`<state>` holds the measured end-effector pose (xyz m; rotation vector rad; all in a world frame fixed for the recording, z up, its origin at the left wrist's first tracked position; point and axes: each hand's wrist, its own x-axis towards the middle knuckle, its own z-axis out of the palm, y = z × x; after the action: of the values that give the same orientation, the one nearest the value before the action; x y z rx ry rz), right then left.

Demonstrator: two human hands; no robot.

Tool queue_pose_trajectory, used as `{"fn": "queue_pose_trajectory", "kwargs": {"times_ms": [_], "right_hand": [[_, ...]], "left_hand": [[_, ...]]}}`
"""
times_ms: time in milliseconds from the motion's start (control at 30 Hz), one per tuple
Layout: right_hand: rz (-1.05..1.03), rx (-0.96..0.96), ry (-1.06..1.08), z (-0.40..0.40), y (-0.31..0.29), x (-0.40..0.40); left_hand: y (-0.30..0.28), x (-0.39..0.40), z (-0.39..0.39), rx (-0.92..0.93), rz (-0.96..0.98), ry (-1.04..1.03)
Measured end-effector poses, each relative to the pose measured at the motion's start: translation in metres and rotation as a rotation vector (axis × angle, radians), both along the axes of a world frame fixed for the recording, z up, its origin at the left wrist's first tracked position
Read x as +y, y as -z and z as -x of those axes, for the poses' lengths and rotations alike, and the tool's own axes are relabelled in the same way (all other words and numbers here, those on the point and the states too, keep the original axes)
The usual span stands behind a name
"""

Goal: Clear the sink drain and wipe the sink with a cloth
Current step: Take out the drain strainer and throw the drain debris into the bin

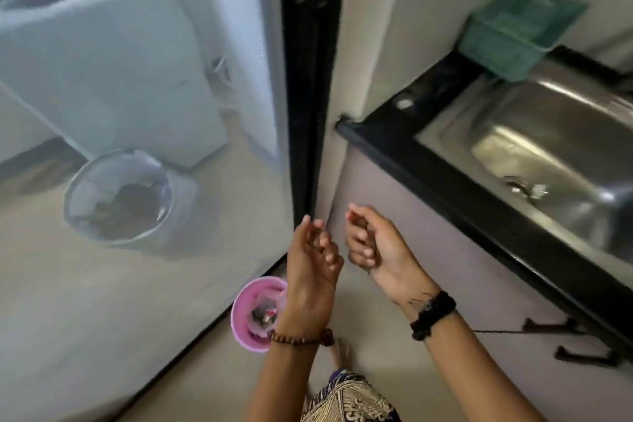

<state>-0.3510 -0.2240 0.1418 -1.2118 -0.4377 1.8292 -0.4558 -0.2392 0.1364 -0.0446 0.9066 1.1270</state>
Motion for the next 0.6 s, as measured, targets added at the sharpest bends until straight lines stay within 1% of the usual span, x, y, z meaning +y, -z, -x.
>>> {"fn": "queue_pose_trajectory", "kwargs": {"times_ms": [100, 167, 300, 367, 433, 500, 600], "right_hand": [[-0.087, -0.043, 0.17, -0.056, -0.044, -0.005], [-0.117, -0.121, 0.288, -0.093, -0.061, -0.005], [-0.15, -0.198, 0.503, -0.184, -0.077, 0.0], [-0.116, -0.302, 0.604, -0.234, -0.073, 0.009], [-0.046, -0.461, 0.674, -0.288, -0.057, 0.024], [0.04, -0.598, 0.687, -0.336, -0.033, 0.042], [0.184, -0.631, 0.696, -0.403, 0.015, 0.073]], "left_hand": [[-0.042, 0.015, -0.054, 0.014, -0.12, 0.197], [-0.057, 0.029, -0.093, 0.05, -0.178, 0.341], [-0.07, 0.064, -0.186, 0.158, -0.262, 0.599], [-0.068, 0.086, -0.235, 0.282, -0.326, 0.755], [-0.054, 0.116, -0.284, 0.475, -0.436, 0.903], [-0.034, 0.147, -0.325, 0.673, -0.56, 1.0], [0.013, 0.191, -0.387, 0.883, -0.642, 1.087]]}}
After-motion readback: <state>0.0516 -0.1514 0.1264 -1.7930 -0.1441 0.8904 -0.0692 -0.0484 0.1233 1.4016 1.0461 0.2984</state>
